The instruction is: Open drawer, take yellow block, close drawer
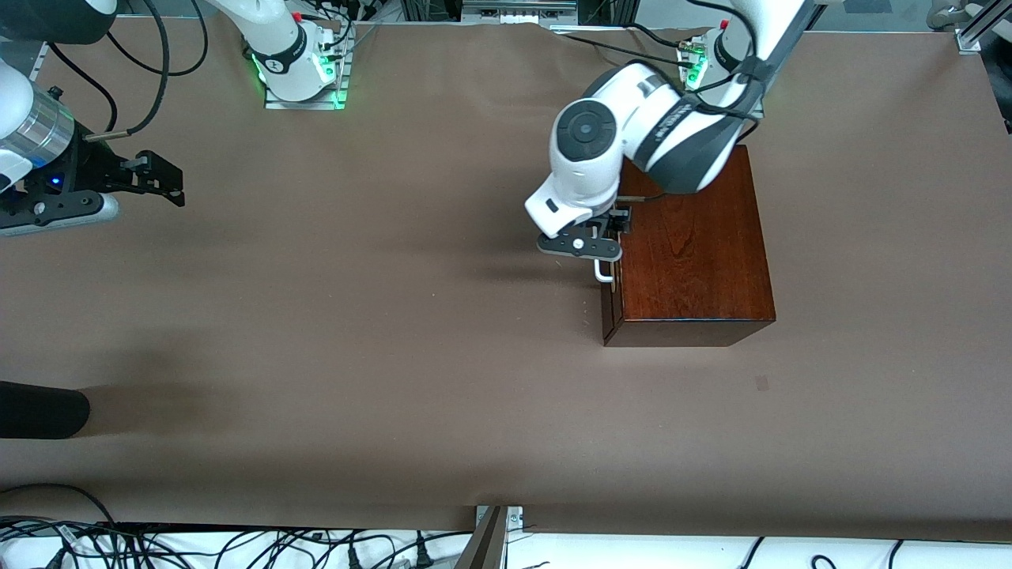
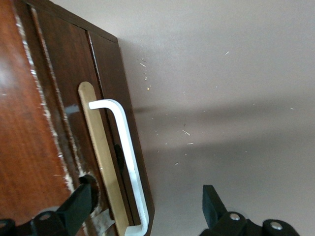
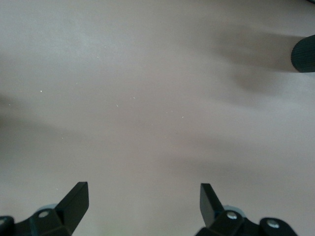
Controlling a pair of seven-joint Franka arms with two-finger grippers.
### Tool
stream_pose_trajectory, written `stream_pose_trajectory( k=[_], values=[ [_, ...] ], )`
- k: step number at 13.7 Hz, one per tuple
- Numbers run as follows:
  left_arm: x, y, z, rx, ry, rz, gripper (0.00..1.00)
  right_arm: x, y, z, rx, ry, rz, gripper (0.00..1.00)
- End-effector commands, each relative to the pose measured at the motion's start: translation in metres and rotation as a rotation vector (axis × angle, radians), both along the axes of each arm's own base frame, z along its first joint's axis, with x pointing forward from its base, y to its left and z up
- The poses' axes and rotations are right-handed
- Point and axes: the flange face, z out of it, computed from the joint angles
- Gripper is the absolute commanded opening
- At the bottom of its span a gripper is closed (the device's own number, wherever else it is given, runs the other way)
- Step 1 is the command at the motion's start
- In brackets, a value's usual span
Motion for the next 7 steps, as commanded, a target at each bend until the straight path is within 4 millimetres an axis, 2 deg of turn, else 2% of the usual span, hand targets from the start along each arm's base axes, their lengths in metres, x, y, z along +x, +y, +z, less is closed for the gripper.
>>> stream_pose_trajectory(
  k=[1,7],
  values=[
    [0.004,-0.008,-0.011,0.045,-0.03,0.006,1.0,-0.002,-0.001,0.005,0.005,0.005,-0.014,1.0],
    [0.001,-0.006,-0.037,0.095,-0.019,-0.008,1.0,-0.002,-0.001,0.005,0.006,0.005,-0.013,1.0]
  ],
)
